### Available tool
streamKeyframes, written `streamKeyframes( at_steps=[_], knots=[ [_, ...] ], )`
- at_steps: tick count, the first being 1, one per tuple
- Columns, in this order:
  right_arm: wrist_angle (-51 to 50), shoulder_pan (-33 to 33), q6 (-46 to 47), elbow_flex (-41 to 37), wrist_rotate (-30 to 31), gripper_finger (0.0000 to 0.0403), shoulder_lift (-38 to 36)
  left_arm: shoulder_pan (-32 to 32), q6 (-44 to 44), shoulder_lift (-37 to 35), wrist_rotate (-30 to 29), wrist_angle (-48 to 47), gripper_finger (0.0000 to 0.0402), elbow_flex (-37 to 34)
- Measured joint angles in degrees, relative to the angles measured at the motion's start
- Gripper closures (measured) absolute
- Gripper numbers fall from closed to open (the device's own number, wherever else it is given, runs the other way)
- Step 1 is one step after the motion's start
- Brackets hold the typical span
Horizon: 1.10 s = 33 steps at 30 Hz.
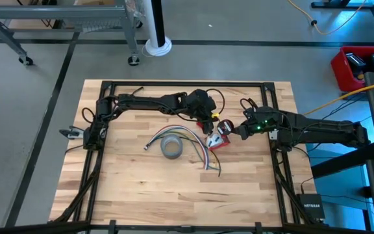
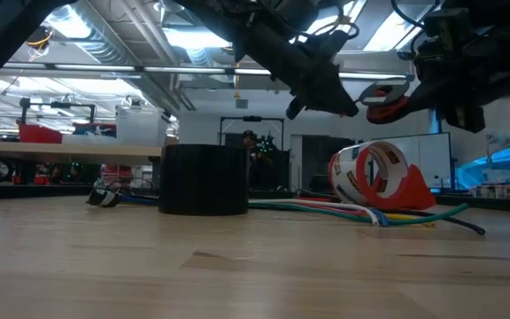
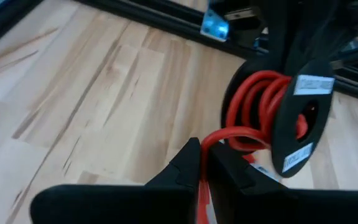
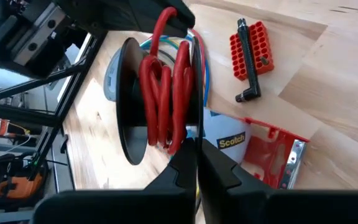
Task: Coil cords
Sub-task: Coil the red wire on the black spool
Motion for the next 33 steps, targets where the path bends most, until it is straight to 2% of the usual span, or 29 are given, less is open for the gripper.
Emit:
streamKeyframes(
  at_steps=[19,23,33],
  knots=[
    [1.75,0.02,-0.64,0.00,-0.15,0.0400,-0.02,-1.28,0.48,0.00,1.13,1.38,0.0386,0.04],
    [2.17,0.02,-2.00,0.00,-2.21,0.0400,-0.02,-1.28,-0.07,0.00,1.45,1.48,0.0386,0.04],
    [4.20,0.02,-3.65,-0.02,-3.42,0.0400,-0.02,-1.23,1.06,-0.07,5.26,2.03,0.0386,0.04]
  ],
)
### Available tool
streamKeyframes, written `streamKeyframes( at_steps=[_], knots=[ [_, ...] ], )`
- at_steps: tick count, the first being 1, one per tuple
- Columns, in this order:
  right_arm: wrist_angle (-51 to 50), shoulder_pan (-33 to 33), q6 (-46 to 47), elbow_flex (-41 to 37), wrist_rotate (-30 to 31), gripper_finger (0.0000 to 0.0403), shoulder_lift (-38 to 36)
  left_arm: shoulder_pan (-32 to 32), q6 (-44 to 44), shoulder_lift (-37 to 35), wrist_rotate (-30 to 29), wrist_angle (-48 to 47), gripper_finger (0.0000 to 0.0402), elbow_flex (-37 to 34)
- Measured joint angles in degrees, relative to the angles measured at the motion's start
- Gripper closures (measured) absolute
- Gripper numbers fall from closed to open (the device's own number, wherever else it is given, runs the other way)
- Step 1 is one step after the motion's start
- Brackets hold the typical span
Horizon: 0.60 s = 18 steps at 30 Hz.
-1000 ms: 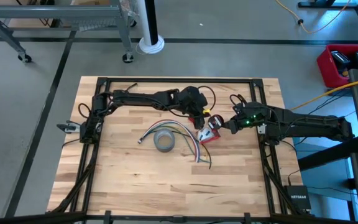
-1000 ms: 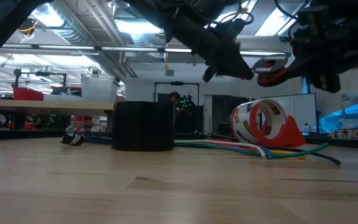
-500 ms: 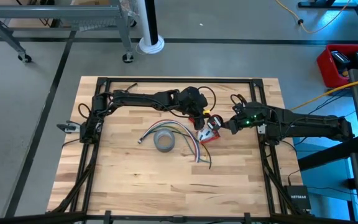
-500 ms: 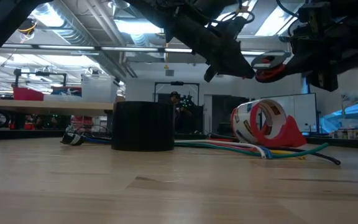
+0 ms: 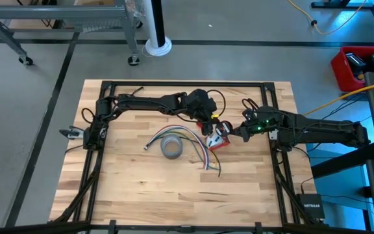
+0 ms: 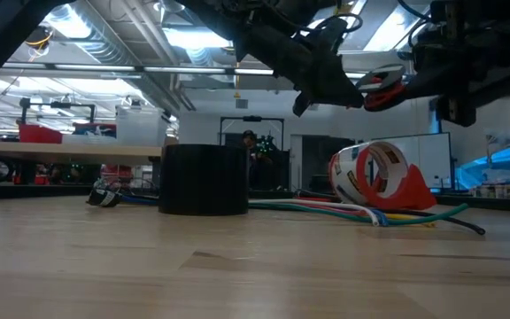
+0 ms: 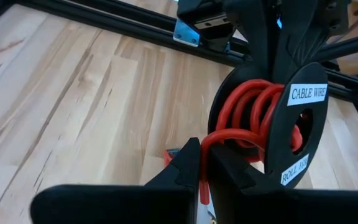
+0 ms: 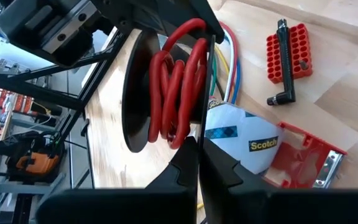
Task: Coil cords
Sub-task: Coil the red wire on the black spool
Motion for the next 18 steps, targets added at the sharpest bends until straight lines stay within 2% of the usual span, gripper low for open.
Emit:
streamKeyframes(
  at_steps=[18],
  knots=[
    [0.43,0.00,-0.07,0.00,0.22,0.0400,-0.04,1.55,0.16,0.00,6.32,-0.22,0.0386,0.00]
  ],
)
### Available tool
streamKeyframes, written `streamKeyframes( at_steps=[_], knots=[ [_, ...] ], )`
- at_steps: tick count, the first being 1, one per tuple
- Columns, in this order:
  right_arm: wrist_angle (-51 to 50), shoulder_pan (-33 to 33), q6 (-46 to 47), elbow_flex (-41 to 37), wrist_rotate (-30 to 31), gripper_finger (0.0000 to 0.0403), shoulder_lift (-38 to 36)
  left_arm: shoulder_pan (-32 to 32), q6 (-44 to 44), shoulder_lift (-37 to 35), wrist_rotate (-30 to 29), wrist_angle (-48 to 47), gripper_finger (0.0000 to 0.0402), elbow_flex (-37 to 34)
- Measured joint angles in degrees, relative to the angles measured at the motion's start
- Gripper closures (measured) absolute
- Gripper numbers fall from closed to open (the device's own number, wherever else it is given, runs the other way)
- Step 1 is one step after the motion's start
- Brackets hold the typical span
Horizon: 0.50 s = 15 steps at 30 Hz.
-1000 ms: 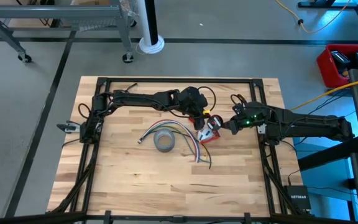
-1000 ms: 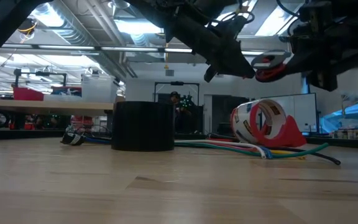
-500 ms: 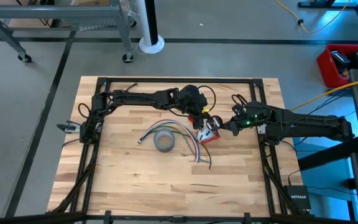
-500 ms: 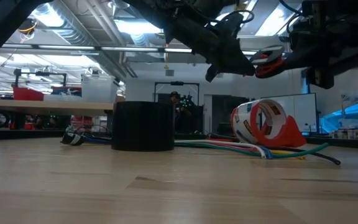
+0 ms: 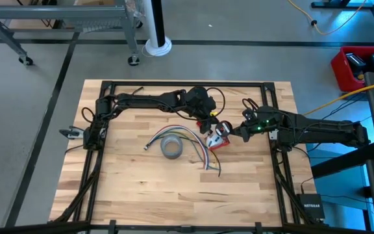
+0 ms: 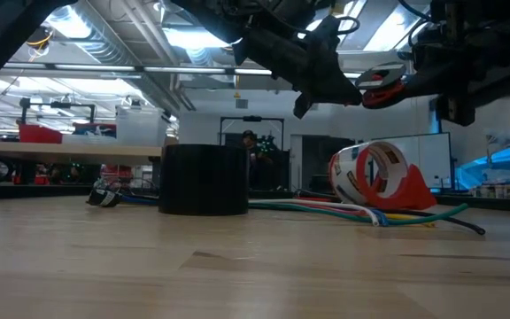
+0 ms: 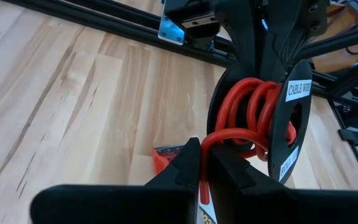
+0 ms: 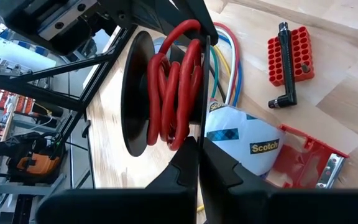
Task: Coil cords
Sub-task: Coil the red wire on the black spool
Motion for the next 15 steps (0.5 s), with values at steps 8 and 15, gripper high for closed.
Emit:
streamKeyframes(
  at_steps=[8,15],
  knots=[
    [0.04,0.00,-0.01,0.00,-0.33,0.0400,0.00,-0.04,-0.99,-0.02,0.17,-0.72,0.0386,0.00],
    [0.11,0.00,-0.02,0.00,-0.36,0.0400,0.00,-0.09,1.36,0.00,0.01,-0.62,0.0378,0.00]
  ],
)
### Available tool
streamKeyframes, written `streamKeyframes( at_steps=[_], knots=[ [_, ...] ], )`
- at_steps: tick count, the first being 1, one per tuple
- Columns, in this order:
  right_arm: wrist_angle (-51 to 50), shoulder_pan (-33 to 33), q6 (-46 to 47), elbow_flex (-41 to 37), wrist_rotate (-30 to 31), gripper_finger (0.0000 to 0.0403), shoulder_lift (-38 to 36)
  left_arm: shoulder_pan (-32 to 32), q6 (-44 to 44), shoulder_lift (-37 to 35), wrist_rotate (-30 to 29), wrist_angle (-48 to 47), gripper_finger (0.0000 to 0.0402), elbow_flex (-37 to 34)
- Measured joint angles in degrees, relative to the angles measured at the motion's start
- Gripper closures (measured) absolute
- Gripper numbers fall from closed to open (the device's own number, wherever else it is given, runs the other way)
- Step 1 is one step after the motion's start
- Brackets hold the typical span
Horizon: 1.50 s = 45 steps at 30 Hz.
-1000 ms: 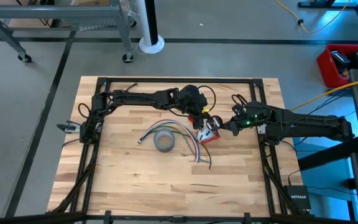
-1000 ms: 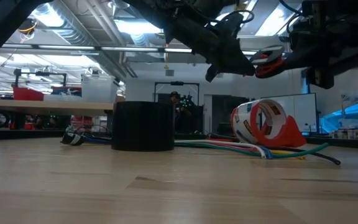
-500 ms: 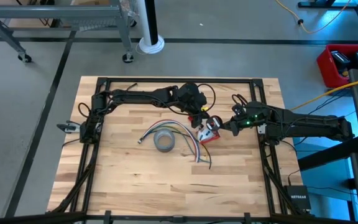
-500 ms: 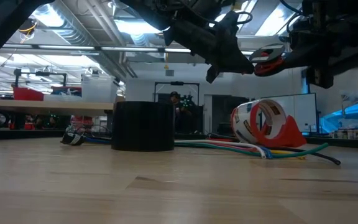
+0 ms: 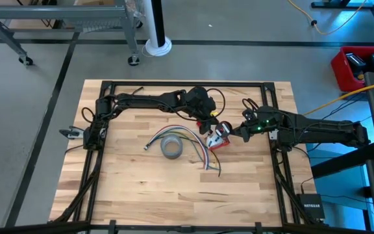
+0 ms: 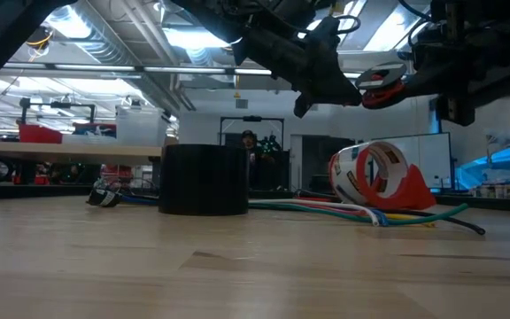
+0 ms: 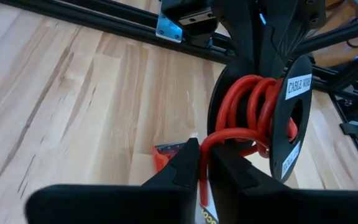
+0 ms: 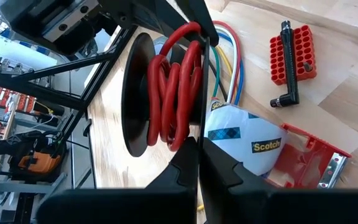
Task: Coil cords
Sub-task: Coil the red wire on the black spool, then put the black spool on the table
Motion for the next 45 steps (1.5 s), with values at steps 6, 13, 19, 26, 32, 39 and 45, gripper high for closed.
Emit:
streamKeyframes(
  at_steps=[6,13,19,26,32,39,45],
  knots=[
    [-0.01,0.00,-0.02,0.00,-0.27,0.0400,-0.02,-0.04,0.63,0.00,-0.96,-0.06,0.0322,0.00],
    [0.41,0.00,-1.82,0.00,-0.58,0.0400,-0.02,-0.02,-0.04,0.00,-1.11,0.02,0.0290,0.00],
    [2.80,0.00,-4.06,-0.02,-1.82,0.0400,-0.02,-0.02,-0.03,0.00,-0.60,1.73,0.0306,0.00],
    [2.73,0.02,-4.52,-0.04,0.22,0.0400,-0.04,0.05,-0.04,0.00,6.42,6.27,0.0328,0.00],
    [2.80,0.02,-4.50,-0.04,0.75,0.0400,-0.02,-0.08,-1.70,0.00,6.65,4.41,0.0349,0.00],
    [2.69,0.02,-4.48,-0.04,1.83,0.0400,0.00,-0.30,-1.27,0.00,6.80,4.28,0.0389,0.00],
    [2.43,0.02,-4.42,-0.04,2.09,0.0400,0.02,-0.25,-1.26,0.00,6.76,4.24,0.0397,0.00]
  ],
)
